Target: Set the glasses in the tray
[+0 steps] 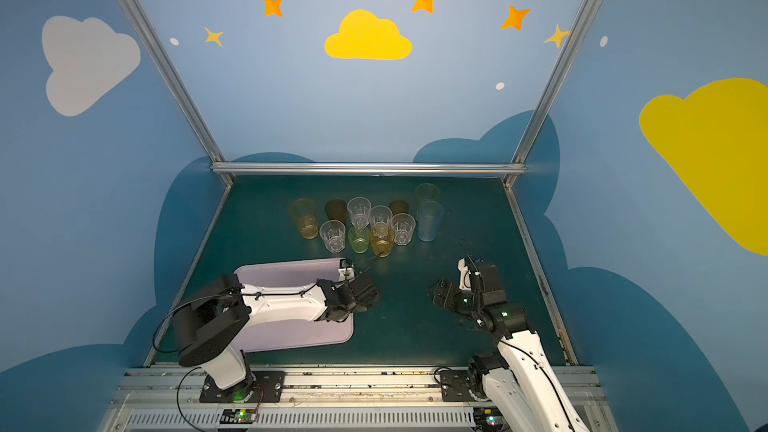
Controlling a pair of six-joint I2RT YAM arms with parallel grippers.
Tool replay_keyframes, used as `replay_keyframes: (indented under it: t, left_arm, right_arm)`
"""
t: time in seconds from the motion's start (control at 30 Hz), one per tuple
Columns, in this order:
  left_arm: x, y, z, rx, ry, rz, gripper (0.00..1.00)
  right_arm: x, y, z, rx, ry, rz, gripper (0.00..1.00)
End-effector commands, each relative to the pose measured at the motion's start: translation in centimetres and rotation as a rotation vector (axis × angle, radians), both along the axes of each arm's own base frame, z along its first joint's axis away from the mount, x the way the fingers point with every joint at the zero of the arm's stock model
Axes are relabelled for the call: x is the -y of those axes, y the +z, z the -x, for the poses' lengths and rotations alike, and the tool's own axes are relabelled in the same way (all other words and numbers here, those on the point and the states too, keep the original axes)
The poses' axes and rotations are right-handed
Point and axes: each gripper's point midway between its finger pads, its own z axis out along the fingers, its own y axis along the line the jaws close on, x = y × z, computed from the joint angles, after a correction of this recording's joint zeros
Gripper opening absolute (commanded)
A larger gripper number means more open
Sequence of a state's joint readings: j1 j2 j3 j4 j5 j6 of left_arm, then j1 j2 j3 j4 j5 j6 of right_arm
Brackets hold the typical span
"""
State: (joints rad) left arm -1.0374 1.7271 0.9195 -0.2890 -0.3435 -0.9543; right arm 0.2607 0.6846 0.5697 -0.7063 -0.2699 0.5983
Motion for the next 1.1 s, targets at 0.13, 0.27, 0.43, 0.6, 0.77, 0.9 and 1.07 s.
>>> replay_keyframes:
  t: [0.13,0.27,0.43,0.6,0.77,0.9,1.07]
  left_arm:
    - [5.2,0.0,0.4,-0.044,-0.110,0.112,0.26]
    - [5.6,0.4,0.7,-0.037,-0.129,0.125,0.26]
    - [4.2,1.3,0.9,-0.014,-0.099,0.131,0.45]
    - [1.5,3.4,1.0,0.056,-0.069,0.120,0.80]
    - [-2.5,6.6,1.0,0.170,0.002,0.147,1.00]
    - [-6.3,8.3,1.3,0.211,0.070,0.149,1.00]
    - [-11.6,9.1,1.9,0.244,0.184,0.190,1.00]
  right_arm:
    - [0.7,-0.9,0.5,-0.035,-0.024,0.032,0.87]
    - [0.9,-1.4,0.7,-0.047,-0.032,0.039,0.87]
    - [0.8,-2.4,0.7,-0.063,-0.039,0.036,0.87]
    - [0.5,-3.5,0.6,-0.097,-0.032,0.029,0.87]
    - [-1.2,-3.5,0.2,-0.106,0.002,-0.036,0.84]
    - [-3.2,-3.6,-0.2,-0.099,0.039,-0.065,0.84]
    - [-6.1,-3.8,-0.9,-0.098,0.102,-0.049,0.84]
